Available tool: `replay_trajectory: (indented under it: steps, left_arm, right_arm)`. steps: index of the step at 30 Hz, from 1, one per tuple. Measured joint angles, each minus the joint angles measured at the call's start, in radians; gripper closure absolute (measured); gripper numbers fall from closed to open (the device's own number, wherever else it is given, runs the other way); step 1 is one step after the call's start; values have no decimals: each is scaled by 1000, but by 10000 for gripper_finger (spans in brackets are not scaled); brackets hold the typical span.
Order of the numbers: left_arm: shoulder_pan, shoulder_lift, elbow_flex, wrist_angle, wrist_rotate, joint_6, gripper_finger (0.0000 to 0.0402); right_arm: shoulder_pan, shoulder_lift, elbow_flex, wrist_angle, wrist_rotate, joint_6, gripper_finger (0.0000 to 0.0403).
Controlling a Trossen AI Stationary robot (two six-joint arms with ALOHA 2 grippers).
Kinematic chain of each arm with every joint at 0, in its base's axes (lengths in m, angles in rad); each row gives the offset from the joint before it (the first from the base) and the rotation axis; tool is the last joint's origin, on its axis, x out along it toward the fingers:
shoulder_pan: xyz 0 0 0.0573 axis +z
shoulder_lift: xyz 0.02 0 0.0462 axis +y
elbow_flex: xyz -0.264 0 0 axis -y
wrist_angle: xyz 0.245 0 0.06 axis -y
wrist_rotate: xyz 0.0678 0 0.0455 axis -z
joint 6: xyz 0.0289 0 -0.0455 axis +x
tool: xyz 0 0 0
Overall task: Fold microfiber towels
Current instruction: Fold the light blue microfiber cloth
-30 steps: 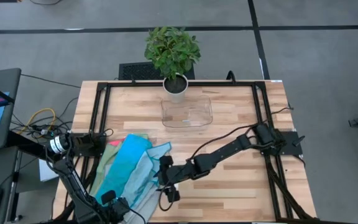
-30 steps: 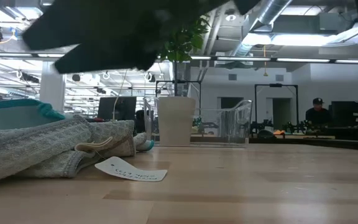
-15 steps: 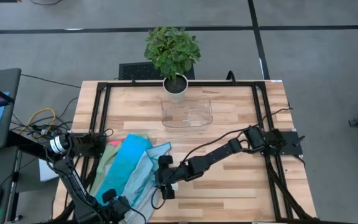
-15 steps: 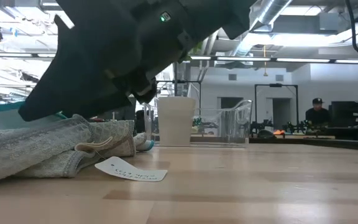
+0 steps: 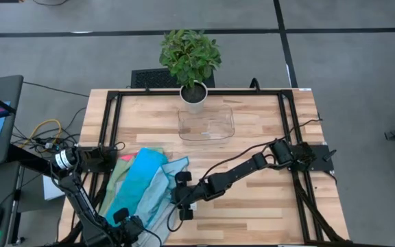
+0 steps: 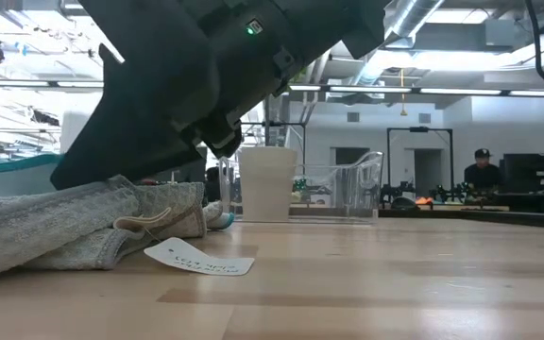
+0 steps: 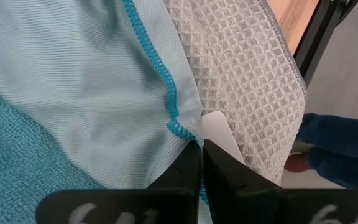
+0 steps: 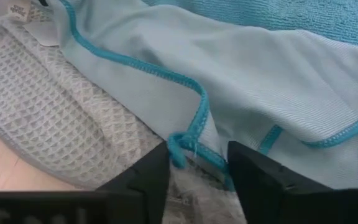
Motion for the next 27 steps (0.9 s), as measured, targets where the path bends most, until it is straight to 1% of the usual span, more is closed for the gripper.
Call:
replay_trajectory:
  steps: [8, 13, 14, 18, 22, 25, 27]
  left_arm:
    - [0, 0, 0, 0, 0, 0, 401]
    - [0, 0, 0, 0, 2, 0, 401]
    - [0, 0, 0, 0, 5, -2, 401]
    - [0, 0, 0, 0, 47, -26, 401]
    - [0, -6, 4, -3, 93, -62, 401]
    - [0, -31, 29, -14, 100, -77, 401]
    - [0, -50, 52, -67, 74, -81, 401]
  right_arm:
    - [-5, 0, -1, -15, 0, -7, 306]
    - [-8, 0, -1, -36, -1, -7, 379]
    - [-8, -3, -1, -37, -1, -7, 387]
    - [-6, -45, 5, -53, 4, 25, 383]
    - [1, -136, 9, -90, 47, 44, 393]
    - [2, -230, 10, -150, 100, 54, 391]
    - [2, -299, 10, -221, 148, 68, 389]
